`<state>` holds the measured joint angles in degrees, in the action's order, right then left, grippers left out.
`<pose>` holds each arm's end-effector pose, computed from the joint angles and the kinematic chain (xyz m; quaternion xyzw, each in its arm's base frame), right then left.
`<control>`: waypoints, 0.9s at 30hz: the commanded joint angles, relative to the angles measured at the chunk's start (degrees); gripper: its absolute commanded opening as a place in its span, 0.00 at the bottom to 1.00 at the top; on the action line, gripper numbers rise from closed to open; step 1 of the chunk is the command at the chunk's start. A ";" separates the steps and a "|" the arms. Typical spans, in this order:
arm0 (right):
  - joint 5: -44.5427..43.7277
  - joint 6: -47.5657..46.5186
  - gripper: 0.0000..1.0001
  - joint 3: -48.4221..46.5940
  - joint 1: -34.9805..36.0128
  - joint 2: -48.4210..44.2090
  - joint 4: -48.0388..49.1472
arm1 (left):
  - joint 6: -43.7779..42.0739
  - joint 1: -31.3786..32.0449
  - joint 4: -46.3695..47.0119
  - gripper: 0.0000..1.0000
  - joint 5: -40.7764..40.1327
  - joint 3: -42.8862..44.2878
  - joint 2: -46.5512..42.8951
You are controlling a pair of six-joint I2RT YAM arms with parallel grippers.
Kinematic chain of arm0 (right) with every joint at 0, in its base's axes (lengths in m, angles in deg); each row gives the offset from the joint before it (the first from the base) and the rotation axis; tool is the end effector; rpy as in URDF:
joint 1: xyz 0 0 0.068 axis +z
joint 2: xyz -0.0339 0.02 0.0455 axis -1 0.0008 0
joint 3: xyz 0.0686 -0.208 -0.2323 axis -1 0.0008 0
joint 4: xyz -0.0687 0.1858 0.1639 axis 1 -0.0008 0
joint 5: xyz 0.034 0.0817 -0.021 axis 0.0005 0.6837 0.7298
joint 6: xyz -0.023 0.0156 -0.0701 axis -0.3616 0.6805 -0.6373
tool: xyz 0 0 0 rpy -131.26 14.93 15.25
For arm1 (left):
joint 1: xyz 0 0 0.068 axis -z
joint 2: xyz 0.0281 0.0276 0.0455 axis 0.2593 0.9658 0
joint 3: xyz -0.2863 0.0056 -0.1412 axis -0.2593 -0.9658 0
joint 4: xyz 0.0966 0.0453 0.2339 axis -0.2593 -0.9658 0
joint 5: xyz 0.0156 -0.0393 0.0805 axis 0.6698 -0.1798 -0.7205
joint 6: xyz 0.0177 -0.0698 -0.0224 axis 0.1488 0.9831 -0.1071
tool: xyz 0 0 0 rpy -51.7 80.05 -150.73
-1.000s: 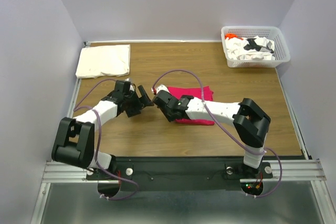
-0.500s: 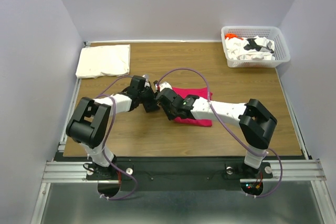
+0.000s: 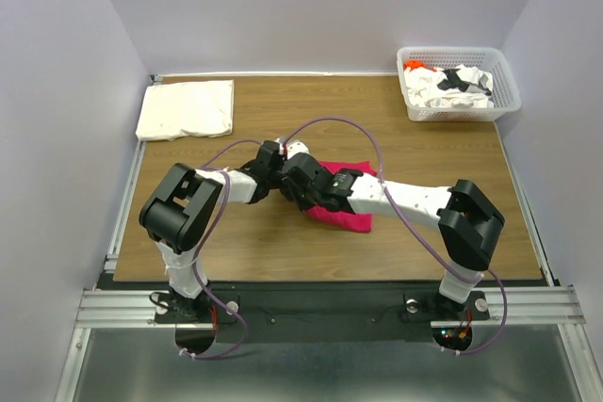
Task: Fold and stack the t-shirts
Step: Neatly place the folded tshirt to the corner
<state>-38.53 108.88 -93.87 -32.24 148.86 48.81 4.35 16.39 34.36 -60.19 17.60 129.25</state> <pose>0.2331 0.3336 0.2596 -0.2527 0.8934 0.1048 0.3564 0.3169 -0.2202 0.1825 -0.0982 0.8645 -0.4374 0.2276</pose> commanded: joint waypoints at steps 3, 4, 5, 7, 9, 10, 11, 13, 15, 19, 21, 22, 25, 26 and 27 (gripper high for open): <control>2.18 -0.76 0.07 0.87 0.03 -2.27 5.21 | -6.86 -0.04 -8.83 0.28 -9.31 4.23 0.33; 2.62 -0.85 0.20 1.14 0.12 -2.36 5.21 | -9.84 -0.30 -10.84 0.21 -11.85 5.98 0.16; 2.53 -1.03 0.28 1.40 0.03 -2.62 5.13 | -11.61 -0.74 -11.56 0.10 -13.01 6.78 -0.19; 2.36 -1.29 0.40 1.84 0.03 -3.93 5.13 | -15.56 -2.93 -14.37 0.00 -16.08 9.77 -0.54; 1.40 -1.90 0.54 2.98 0.12 -5.34 5.04 | -22.41 -5.04 -16.65 0.00 -18.10 12.40 -0.63; 0.78 -2.25 0.59 3.42 0.12 -6.82 4.95 | -24.70 -7.40 -19.36 0.00 -20.38 15.72 -0.46; 0.17 -2.26 0.66 3.86 0.12 -7.88 4.43 | -27.07 -8.56 -20.78 0.00 -22.49 17.58 -0.02; -0.98 -1.91 0.76 5.62 0.12 -10.78 3.38 | -35.41 -11.63 -25.52 0.00 -26.54 24.52 1.73; -2.38 -1.38 0.80 6.67 0.12 -12.46 2.41 | -43.22 -13.13 -29.21 0.00 -31.10 32.84 3.31; -3.71 0.72 0.87 8.87 0.12 -16.41 -1.45 | -55.11 -16.21 -35.37 0.00 -40.85 45.96 9.63; -3.88 1.17 0.87 9.14 0.12 -16.94 -3.13 | -59.59 -18.05 -36.26 0.00 -42.28 51.06 12.18; -3.71 1.43 0.87 8.96 0.12 -16.86 -4.79 | -62.92 -18.76 -36.09 0.00 -42.98 55.44 14.55; -3.88 1.87 0.88 8.09 0.03 -16.33 -7.52 | -66.55 -21.13 -37.13 0.00 -43.16 64.31 18.34; -4.14 1.96 0.88 7.47 0.03 -15.98 -9.27 | -68.30 -21.66 -38.36 0.00 -43.34 66.97 21.22; -4.32 1.96 0.88 7.21 0.12 -15.72 -9.98 | -69.10 -22.10 -39.59 0.00 -43.43 69.69 22.73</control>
<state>-40.87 109.60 -85.39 -32.24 132.88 44.06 -54.91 -4.11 -1.01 -99.69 78.08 148.13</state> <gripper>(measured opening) 0.873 0.157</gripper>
